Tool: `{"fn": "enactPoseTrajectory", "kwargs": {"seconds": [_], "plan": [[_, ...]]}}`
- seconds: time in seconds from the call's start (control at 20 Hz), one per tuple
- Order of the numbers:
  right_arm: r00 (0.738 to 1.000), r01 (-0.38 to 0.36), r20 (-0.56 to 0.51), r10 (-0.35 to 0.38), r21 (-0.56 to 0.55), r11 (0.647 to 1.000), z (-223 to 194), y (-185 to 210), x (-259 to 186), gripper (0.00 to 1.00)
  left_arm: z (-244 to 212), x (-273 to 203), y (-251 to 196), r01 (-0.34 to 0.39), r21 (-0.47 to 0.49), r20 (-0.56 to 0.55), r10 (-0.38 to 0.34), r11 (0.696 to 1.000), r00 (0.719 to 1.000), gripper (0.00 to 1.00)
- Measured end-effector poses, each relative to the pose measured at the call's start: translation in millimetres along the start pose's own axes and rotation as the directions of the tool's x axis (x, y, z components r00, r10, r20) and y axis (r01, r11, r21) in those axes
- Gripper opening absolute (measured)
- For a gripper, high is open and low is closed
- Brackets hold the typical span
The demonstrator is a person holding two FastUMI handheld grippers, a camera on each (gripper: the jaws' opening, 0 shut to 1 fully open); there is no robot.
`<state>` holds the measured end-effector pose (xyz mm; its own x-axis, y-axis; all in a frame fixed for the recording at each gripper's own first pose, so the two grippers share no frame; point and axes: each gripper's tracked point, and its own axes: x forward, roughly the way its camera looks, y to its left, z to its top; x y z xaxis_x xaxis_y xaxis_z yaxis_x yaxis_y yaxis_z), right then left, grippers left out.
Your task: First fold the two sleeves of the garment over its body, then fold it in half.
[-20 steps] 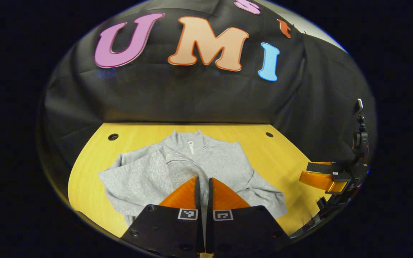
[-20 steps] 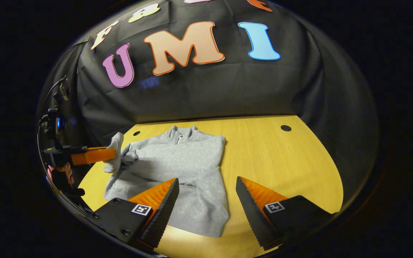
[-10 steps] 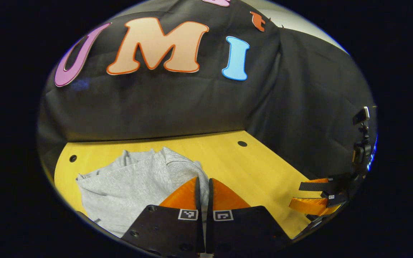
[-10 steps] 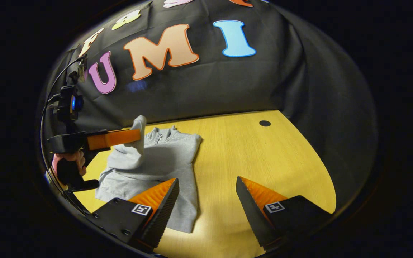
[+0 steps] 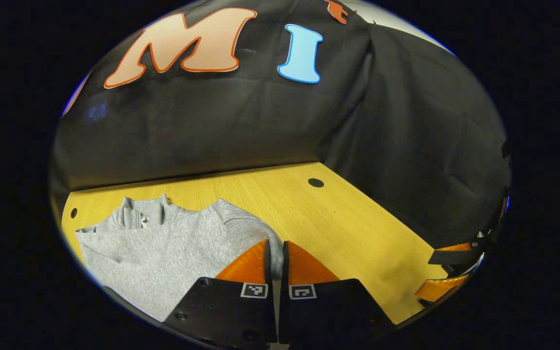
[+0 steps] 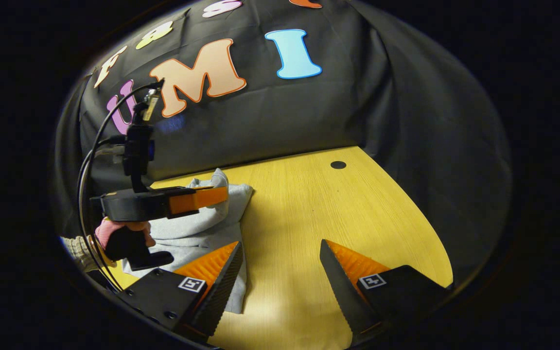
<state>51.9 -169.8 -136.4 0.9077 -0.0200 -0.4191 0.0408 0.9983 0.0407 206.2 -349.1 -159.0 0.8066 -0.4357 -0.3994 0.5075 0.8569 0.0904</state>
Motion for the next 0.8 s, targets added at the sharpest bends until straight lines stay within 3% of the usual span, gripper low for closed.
{"fn": "enactPoseTrajectory", "kwargs": {"seconds": [0.1, 0.15, 0.3, 0.5, 0.55, 0.8], "plan": [[1.000, 0.005, -0.013, -0.005, -0.010, 1.000, -6.9, -1.2, -0.1, 0.98, -7.8, 11.9, -0.5, -0.006, -0.002, -0.020, 0.006, 1.000, 1.000, 0.04], [1.000, 0.005, -0.016, -0.006, -0.016, 1.000, -8.9, -1.7, 0.1, 0.95, -9.9, 16.0, -3.1, 0.006, -0.008, -0.025, -0.006, 1.000, 1.000, 0.08], [1.000, 0.000, -0.029, 0.000, -0.017, 1.000, -14.8, 0.3, 1.9, 0.98, -7.6, 18.3, -9.6, 0.049, -0.020, -0.015, -0.049, 0.999, 0.999, 0.24], [0.999, -0.019, -0.042, 0.018, -0.022, 1.000, -23.4, 15.0, 7.2, 0.99, 0.5, -2.5, -1.1, 0.015, -0.031, 0.012, -0.015, 0.999, 1.000, 0.99], [0.999, -0.024, -0.044, 0.023, -0.031, 0.999, -24.3, 19.8, 7.8, 0.99, 3.0, -11.9, 5.5, 0.004, -0.033, 0.023, -0.004, 0.999, 1.000, 0.95], [0.997, -0.062, -0.054, 0.058, -0.066, 0.996, -33.6, 50.4, 10.4, 0.95, 7.2, -70.1, 60.2, -0.082, -0.008, 0.056, 0.082, 0.997, 0.995, 0.96]]}}
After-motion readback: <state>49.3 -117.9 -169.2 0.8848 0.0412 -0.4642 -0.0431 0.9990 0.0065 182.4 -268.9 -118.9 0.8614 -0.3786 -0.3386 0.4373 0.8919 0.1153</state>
